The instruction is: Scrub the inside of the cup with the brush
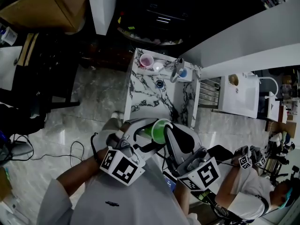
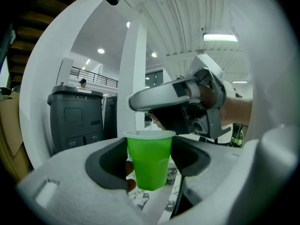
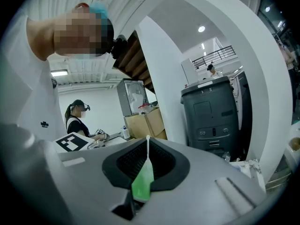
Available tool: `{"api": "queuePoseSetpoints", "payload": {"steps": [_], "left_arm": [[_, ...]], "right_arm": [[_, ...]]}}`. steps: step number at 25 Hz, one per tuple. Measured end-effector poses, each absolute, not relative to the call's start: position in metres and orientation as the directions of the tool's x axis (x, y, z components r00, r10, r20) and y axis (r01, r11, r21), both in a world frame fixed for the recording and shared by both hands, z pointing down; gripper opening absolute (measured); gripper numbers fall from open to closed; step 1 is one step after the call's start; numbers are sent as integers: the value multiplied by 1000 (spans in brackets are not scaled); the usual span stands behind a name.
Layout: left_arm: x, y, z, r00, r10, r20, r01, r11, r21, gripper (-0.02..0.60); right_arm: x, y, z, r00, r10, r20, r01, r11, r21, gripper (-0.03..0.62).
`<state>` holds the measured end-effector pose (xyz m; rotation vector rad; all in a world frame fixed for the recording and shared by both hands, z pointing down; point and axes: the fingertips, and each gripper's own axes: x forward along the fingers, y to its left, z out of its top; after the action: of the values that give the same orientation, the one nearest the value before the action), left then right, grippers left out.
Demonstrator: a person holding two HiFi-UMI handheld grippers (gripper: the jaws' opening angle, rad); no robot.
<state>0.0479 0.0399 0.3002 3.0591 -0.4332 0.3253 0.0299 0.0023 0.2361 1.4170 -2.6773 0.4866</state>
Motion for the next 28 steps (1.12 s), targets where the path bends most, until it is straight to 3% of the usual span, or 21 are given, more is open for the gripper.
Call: {"api": "queuePoseSetpoints", "payload": {"steps": [10,22,28], "left_arm": [[42,28,299,932,-299,204,-305,-952,-3,296],[43,29,297,937,-281,207,-285,-958,-11,296],[47,33,296,941,-266,208,-270,-963,-7,296]], "right_arm": [[13,18,238,-641,-728,243,-767,596,-237,20],[41,4,245,-571,-772,279,-821,533,-205,20],[26,-3,243,-607,-742,285,-794,578,-188,20]]}}
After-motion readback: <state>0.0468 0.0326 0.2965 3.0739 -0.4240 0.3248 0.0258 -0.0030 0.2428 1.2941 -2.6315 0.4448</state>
